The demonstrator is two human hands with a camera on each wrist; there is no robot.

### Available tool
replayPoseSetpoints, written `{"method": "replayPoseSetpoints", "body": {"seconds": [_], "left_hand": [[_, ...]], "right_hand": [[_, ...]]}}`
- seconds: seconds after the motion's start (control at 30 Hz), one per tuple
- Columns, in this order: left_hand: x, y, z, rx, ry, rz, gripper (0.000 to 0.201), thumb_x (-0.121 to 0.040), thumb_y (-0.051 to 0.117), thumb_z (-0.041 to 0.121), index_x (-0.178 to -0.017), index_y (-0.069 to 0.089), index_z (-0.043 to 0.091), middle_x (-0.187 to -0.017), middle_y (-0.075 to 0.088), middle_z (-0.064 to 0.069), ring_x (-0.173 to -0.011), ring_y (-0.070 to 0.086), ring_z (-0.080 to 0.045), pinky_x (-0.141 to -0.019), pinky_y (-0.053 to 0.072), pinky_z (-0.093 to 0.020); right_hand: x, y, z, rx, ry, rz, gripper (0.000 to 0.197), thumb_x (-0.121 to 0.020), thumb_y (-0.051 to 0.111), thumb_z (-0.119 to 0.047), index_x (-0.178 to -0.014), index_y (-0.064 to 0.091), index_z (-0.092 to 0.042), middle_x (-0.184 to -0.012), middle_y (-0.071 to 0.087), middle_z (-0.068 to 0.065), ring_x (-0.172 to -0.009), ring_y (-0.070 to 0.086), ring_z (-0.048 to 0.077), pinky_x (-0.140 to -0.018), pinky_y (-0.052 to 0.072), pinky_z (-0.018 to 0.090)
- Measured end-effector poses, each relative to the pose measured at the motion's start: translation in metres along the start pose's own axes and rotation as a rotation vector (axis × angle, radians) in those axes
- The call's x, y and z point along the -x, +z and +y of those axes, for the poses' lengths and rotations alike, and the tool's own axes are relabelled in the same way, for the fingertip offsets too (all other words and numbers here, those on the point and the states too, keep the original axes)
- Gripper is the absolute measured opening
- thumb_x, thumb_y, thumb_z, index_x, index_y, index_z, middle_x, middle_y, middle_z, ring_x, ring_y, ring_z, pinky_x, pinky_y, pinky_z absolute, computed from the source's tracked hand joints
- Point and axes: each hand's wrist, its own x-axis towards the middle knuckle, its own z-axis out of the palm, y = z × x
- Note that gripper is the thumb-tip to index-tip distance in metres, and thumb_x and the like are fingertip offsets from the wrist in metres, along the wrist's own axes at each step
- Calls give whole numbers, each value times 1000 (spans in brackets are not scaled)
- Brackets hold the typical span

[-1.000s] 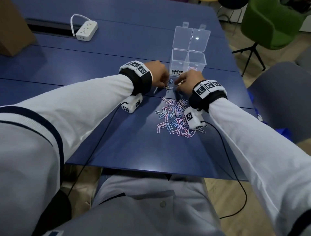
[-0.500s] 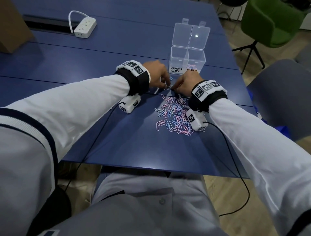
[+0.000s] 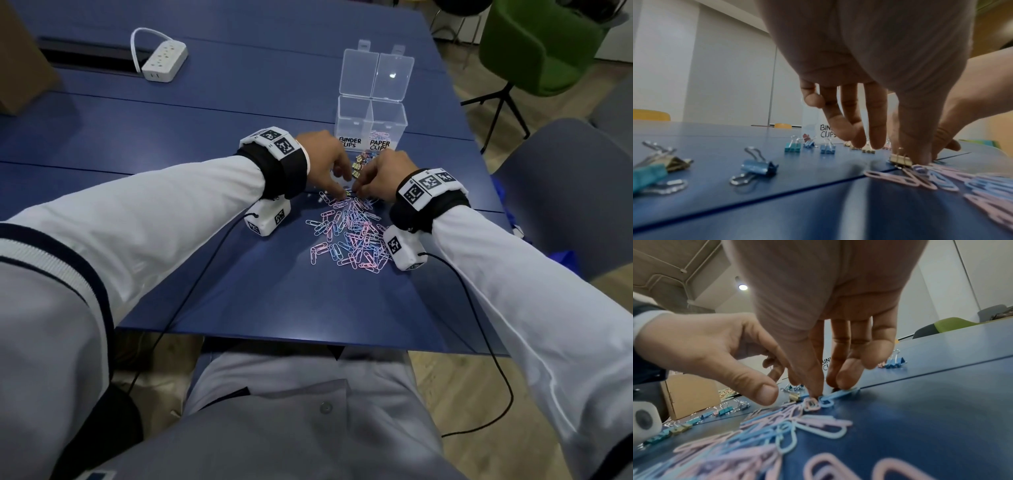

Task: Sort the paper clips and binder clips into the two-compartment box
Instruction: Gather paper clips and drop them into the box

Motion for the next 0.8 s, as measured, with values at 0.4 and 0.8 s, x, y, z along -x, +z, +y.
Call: {"method": "replayPoseSetpoints", "body": {"seconds": [0.4, 0.8], "left_hand": [[3, -1, 10, 71, -62, -21, 23, -75, 71, 46, -87, 76, 27, -78, 72, 10, -76, 66, -13, -69, 53, -27], [21, -11, -12, 24, -143, 56, 31, -77, 70, 42, -105, 72, 28, -95, 68, 4, -80, 59, -17, -71, 45, -25]], "right_hand": [[-1, -1, 7, -29, 71, 20, 15, -71, 81, -20, -85, 79, -25, -82, 72, -4, -82, 64, 10, -75, 50, 22], [8, -5, 1, 58, -19, -20, 31, -82, 66, -7, -107, 74, -25, -94, 67, -4, -85, 57, 10, -84, 45, 19]]}}
